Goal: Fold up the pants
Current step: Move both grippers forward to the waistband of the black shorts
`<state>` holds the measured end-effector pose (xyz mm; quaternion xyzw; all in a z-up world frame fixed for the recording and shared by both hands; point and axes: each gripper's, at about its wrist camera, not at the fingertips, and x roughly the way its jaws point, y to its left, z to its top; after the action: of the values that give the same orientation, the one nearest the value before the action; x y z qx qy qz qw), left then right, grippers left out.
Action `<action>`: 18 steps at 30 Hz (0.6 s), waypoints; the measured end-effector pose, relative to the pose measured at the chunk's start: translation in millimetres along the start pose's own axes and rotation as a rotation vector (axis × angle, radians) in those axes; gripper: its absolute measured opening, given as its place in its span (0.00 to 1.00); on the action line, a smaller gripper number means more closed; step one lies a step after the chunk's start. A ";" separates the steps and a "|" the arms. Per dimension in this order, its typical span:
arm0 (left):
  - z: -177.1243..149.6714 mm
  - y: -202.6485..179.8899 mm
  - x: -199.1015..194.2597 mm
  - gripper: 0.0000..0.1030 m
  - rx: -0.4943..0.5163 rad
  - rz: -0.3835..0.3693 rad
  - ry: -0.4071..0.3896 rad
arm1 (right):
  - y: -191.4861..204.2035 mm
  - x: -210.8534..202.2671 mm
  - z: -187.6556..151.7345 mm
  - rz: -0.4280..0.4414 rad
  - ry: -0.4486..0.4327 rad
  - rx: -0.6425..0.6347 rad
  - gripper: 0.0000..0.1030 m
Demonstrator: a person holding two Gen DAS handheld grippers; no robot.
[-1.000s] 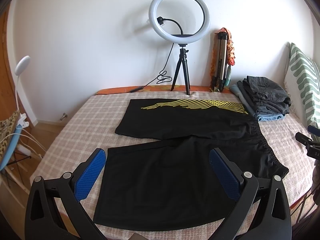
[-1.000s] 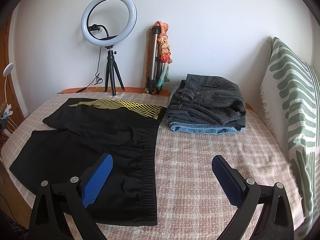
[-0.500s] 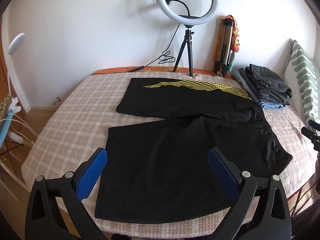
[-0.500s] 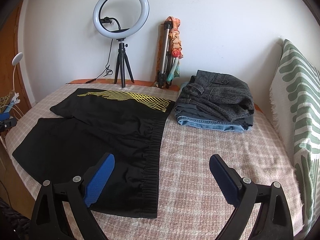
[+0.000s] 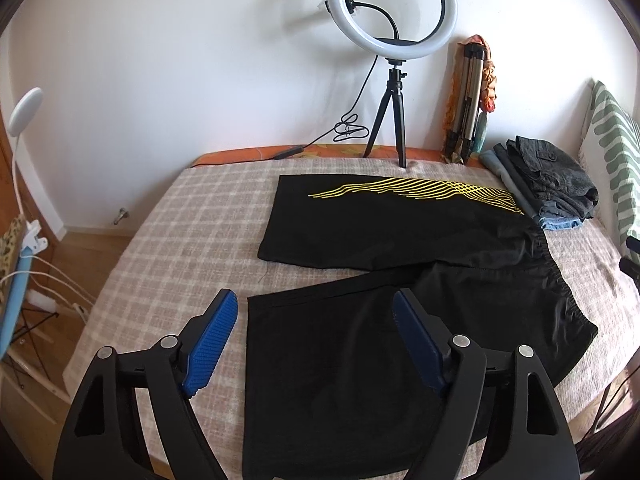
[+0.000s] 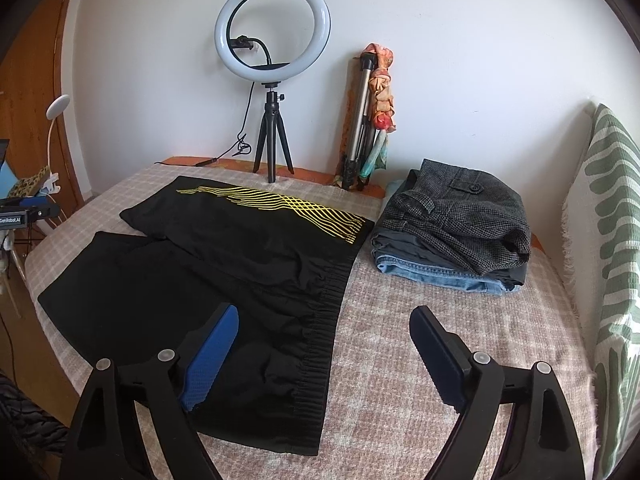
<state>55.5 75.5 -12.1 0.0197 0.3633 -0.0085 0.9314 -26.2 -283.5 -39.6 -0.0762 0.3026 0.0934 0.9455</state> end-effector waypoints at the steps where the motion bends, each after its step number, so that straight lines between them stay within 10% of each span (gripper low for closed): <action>1: 6.7 2.6 3.5 0.76 0.005 -0.002 0.004 | -3.2 1.9 4.6 0.016 0.001 0.009 0.86; 18: 99.0 57.4 124.5 0.66 -0.147 -0.084 0.176 | -34.4 117.0 104.7 0.125 0.110 -0.054 0.83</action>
<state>215.8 128.4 -21.8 -0.0630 0.4439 -0.0190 0.8937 133.4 -280.7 -20.9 -0.0875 0.3555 0.1559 0.9174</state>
